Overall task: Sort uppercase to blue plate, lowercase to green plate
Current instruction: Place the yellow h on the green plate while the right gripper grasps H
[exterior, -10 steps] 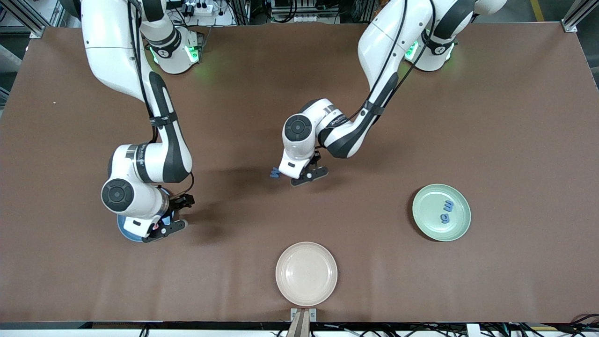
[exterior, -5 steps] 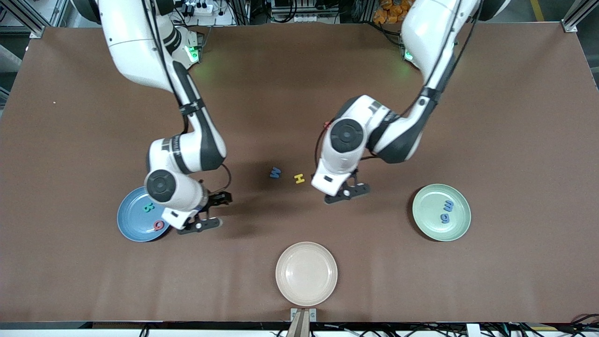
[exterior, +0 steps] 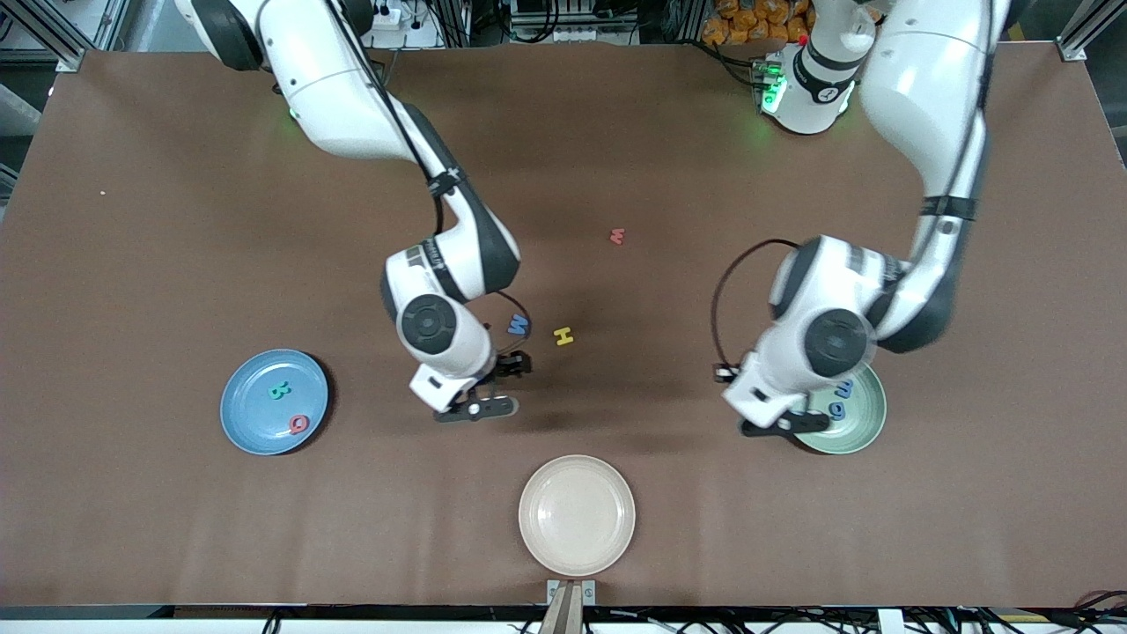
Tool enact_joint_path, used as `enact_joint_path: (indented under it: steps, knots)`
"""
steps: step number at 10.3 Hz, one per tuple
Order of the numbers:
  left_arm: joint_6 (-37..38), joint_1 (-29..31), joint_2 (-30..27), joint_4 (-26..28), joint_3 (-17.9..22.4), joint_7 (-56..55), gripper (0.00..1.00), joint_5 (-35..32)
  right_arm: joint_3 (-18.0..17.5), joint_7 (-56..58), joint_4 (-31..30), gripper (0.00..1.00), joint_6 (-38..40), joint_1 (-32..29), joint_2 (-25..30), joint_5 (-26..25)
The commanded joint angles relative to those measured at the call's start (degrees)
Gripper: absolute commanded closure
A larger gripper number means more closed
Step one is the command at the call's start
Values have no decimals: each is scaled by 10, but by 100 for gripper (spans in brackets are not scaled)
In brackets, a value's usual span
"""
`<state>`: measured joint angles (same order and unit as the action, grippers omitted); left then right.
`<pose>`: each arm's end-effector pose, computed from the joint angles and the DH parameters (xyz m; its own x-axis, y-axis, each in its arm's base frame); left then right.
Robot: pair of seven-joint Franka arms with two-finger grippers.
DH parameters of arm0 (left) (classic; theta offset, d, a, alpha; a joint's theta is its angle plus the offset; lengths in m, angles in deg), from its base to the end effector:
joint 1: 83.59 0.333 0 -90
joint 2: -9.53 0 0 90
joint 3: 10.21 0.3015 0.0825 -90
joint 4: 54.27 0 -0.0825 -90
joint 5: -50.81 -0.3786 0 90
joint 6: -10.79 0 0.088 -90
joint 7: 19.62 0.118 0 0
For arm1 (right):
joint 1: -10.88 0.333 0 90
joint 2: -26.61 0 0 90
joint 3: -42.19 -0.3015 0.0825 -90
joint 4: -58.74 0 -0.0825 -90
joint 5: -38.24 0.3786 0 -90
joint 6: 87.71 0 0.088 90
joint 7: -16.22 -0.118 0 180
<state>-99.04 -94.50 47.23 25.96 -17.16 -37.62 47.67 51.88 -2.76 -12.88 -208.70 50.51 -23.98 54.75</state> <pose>0.6656 -0.1948 0.2898 0.9905 0.0016 -0.1373 -0.0009 -0.9998 -0.0178 0.6148 0.4067 0.2149 0.9933 0.1041 -0.0496 0.0985 -0.9897 -0.1043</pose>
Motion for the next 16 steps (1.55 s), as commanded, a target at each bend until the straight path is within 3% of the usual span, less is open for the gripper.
enact_joint_path:
  steps: [1, 4, 6, 10, 11, 16]
  knots:
    - [1, 61, -3, 18, -5, 127, 100, 6, -5, -42, 51, 0, 7, 31, -45, 0]
    - [0, 95, 18, 35, -5, 159, 100, 6, -3, -105, 70, 0, 7, 77, -63, -9]
    - [0, 96, 27, 39, 12, 160, 98, 6, -5, -99, 67, 0, 7, 87, -63, -70]
    - [0, 94, 30, 43, 21, 160, 40, 7, -19, -75, 36, 0, -40, 86, -57, -64]
    - [-1, 94, 29, 43, 21, 161, 0, 7, -20, -75, 35, 0, -40, 87, -57, -64]
    - [24, 62, -22, 42, 18, 158, 0, 13, -20, -52, -5, 0, -66, 101, -55, -66]
